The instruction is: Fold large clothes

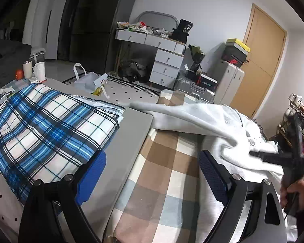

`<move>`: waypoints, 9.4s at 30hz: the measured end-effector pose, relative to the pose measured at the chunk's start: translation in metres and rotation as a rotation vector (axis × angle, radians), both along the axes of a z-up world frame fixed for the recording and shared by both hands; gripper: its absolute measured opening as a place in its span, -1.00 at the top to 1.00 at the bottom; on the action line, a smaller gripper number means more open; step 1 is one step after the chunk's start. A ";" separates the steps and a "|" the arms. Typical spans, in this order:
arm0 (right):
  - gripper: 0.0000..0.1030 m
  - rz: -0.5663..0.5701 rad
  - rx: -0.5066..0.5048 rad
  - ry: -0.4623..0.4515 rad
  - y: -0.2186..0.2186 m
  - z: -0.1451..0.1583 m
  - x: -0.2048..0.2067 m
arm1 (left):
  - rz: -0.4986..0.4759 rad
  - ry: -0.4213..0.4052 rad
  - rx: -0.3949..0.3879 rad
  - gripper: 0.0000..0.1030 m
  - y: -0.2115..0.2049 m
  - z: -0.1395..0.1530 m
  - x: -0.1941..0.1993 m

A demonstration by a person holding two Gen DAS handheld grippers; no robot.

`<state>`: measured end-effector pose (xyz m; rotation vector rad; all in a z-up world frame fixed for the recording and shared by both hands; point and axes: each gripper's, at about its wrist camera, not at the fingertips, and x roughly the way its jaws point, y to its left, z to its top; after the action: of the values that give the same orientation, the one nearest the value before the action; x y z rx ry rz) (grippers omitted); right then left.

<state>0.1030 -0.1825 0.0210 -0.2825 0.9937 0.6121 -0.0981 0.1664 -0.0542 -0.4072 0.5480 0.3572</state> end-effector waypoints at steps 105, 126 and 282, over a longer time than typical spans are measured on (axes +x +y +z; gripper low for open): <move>0.71 -0.750 0.445 0.176 -0.297 -0.074 0.135 | -0.177 0.185 0.132 -0.75 -0.046 -0.018 0.049; -0.55 -0.385 0.015 0.045 -0.345 -0.011 -0.112 | -0.525 0.391 -0.275 -0.75 -0.099 -0.056 -0.014; -0.73 0.033 -0.186 -0.124 0.045 -0.020 0.220 | -0.644 0.431 0.005 -0.61 -0.148 -0.078 0.262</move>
<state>0.3234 -0.1371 0.0012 -0.4971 0.9284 0.5262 0.1637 0.0188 -0.1320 -0.1285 1.0591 -0.1832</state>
